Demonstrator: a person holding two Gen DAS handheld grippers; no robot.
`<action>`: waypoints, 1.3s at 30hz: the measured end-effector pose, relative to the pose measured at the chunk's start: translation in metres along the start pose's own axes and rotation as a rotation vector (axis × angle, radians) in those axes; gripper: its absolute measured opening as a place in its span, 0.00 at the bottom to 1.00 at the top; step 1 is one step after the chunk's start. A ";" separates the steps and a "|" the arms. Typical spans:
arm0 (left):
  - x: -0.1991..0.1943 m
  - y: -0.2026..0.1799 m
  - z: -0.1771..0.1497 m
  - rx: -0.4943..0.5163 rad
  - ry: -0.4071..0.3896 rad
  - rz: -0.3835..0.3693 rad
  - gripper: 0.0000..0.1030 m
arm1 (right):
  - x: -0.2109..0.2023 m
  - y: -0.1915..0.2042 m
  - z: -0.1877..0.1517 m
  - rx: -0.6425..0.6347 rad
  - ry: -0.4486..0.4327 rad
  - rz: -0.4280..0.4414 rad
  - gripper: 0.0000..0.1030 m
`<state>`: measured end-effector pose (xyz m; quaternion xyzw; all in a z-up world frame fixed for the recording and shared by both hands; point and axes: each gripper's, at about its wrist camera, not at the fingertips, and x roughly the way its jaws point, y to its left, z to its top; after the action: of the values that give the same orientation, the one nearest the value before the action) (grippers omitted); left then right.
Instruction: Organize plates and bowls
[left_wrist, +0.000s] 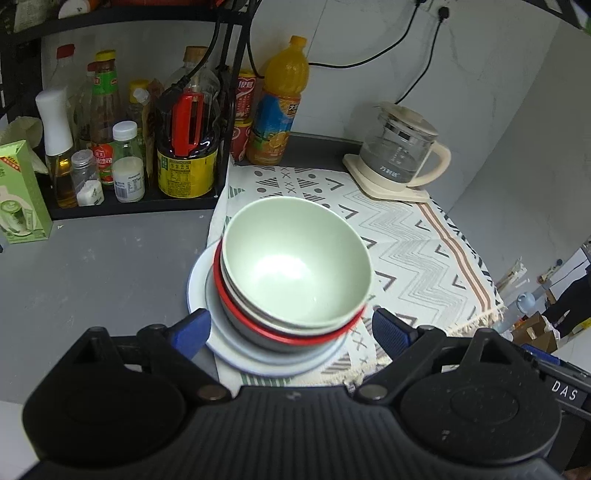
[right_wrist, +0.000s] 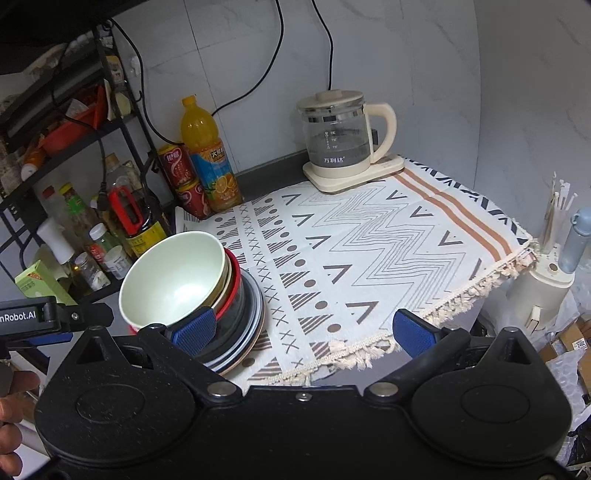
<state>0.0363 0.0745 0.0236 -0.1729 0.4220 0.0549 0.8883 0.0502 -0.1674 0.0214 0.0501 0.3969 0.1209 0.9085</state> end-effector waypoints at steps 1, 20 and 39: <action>-0.004 -0.001 -0.004 0.006 -0.004 0.000 0.90 | -0.004 0.000 -0.002 -0.002 -0.003 -0.002 1.00; -0.064 -0.006 -0.055 0.087 -0.077 0.010 0.90 | -0.059 0.007 -0.035 -0.053 -0.057 0.005 1.00; -0.100 0.006 -0.086 0.122 -0.111 0.048 0.90 | -0.082 0.020 -0.057 -0.087 -0.055 0.024 1.00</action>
<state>-0.0918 0.0549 0.0488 -0.1051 0.3785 0.0597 0.9177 -0.0490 -0.1692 0.0443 0.0187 0.3656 0.1474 0.9188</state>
